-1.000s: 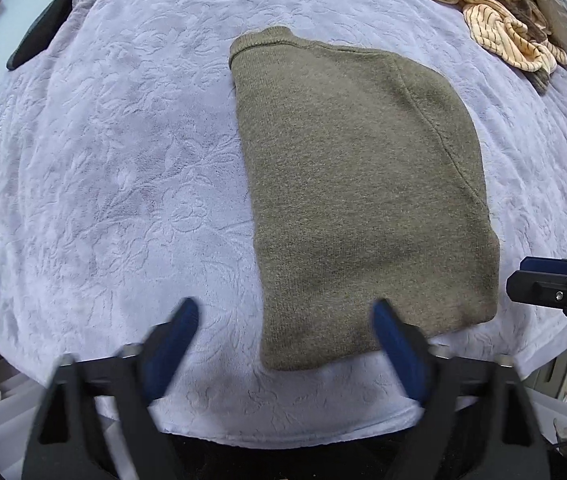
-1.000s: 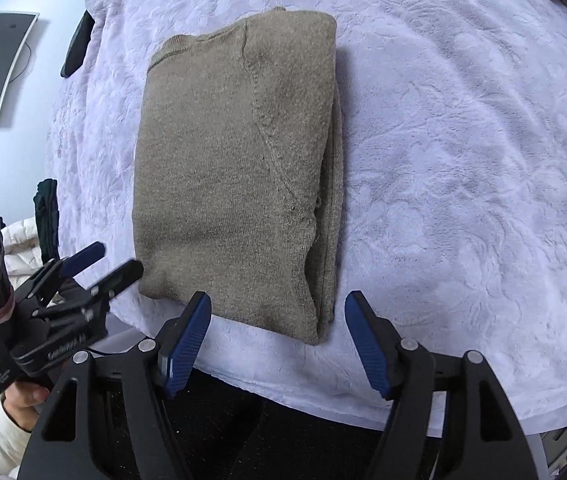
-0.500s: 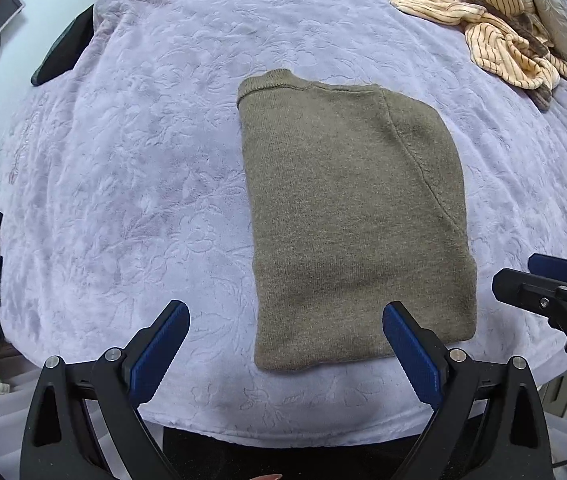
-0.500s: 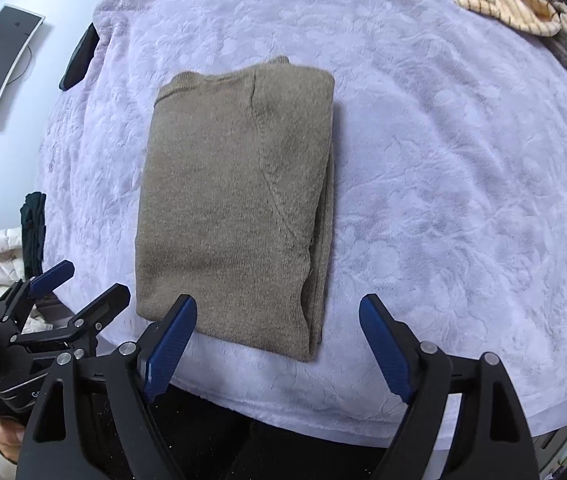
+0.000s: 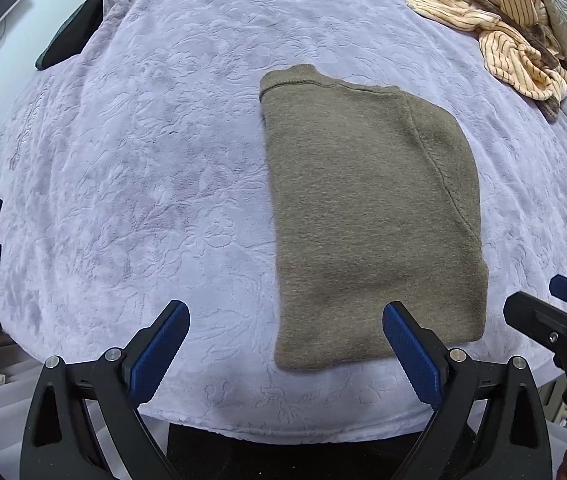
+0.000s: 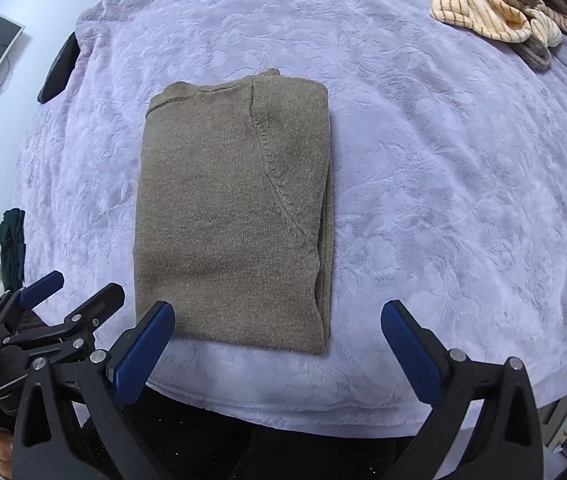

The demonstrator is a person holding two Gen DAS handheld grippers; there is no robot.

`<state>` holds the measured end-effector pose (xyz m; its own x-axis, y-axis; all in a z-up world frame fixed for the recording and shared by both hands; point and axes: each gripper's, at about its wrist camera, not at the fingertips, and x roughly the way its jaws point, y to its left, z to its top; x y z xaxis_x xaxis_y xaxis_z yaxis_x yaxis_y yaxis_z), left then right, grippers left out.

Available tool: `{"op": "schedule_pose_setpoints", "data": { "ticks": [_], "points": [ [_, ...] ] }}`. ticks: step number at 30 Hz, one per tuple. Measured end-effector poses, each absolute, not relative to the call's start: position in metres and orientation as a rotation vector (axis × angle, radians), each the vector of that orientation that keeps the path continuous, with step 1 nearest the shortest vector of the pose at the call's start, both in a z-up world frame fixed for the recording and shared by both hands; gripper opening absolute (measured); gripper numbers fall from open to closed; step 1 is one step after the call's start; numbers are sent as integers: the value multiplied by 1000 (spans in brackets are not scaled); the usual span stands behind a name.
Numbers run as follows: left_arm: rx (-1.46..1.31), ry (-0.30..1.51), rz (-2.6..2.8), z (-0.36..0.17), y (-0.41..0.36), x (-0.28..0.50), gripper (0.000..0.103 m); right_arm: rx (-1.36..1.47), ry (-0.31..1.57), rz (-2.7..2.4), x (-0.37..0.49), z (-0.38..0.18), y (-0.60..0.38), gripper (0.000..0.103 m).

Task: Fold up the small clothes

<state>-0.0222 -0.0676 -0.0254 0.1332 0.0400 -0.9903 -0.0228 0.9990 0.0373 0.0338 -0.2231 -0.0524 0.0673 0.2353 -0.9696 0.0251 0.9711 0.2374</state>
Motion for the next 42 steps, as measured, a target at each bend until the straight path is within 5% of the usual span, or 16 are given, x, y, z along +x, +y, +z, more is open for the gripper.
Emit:
{"op": "schedule_pose_setpoints", "data": {
  "ticks": [42],
  "points": [
    [26,1413,21,-7,-52,-42,98,165,1451,71,13,-24,-197,103]
  ]
}}
